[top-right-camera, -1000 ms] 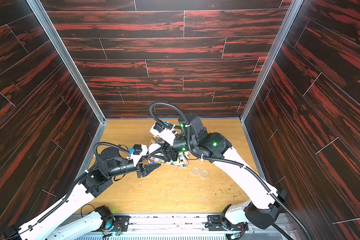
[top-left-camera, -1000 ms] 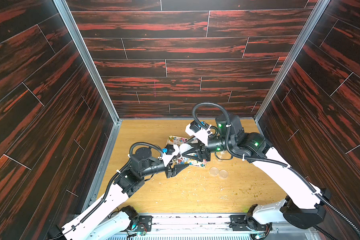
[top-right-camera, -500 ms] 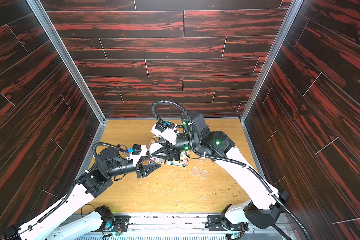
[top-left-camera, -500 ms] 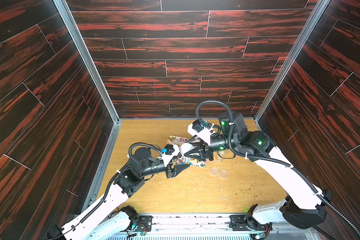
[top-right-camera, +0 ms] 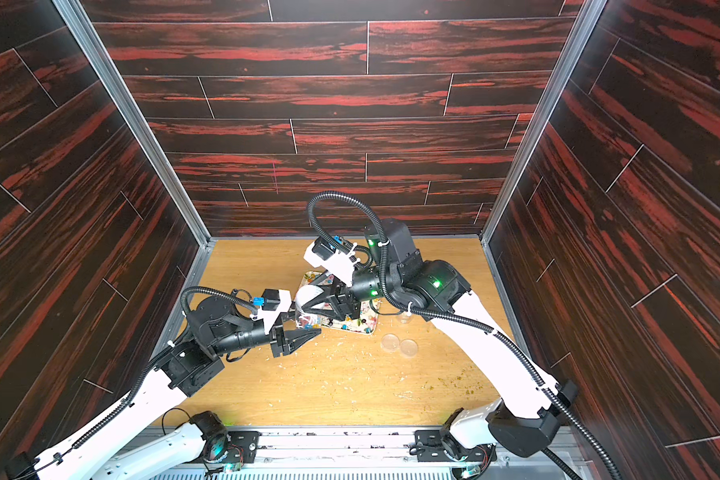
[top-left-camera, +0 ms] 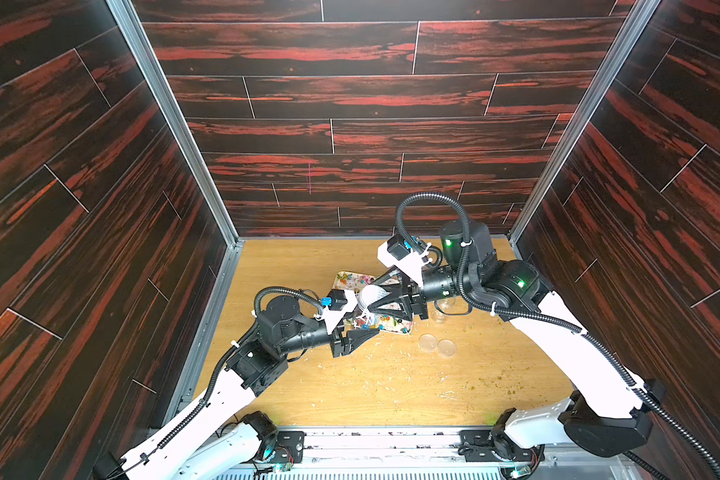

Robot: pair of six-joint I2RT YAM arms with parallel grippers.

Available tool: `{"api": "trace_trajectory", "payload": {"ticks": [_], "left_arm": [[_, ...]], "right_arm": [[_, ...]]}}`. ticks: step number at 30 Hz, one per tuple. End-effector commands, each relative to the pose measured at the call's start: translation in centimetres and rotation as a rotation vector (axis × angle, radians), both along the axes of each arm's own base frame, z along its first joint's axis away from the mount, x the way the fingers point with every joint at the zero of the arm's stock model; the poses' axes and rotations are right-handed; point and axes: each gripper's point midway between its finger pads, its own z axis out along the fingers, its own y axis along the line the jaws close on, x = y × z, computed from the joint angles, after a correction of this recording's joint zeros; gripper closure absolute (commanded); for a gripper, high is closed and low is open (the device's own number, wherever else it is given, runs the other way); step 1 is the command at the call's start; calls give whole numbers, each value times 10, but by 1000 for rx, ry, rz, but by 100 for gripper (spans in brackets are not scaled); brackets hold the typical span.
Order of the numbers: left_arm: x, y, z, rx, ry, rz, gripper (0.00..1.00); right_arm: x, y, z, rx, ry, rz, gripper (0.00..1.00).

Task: Pour the candies out of the jar
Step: Unscrew the lid from the jar.

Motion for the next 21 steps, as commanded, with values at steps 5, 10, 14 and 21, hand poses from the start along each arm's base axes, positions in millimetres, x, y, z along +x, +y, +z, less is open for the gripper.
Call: {"api": "trace_trajectory", "payload": {"ticks": [5, 10, 14, 21], "left_arm": [[7, 5, -1, -2, 30, 43, 59], [7, 5, 0, -4, 29, 43, 59], [7, 5, 0, -4, 27, 43, 59], [7, 4, -1, -2, 33, 42, 59]], "right_arm": [[-17, -5, 33, 89, -38, 62, 52], [-16, -7, 35, 87, -47, 49, 52], [-19, -7, 37, 96, -42, 58, 52], [-17, 0, 27, 88, -1, 78, 52]]}}
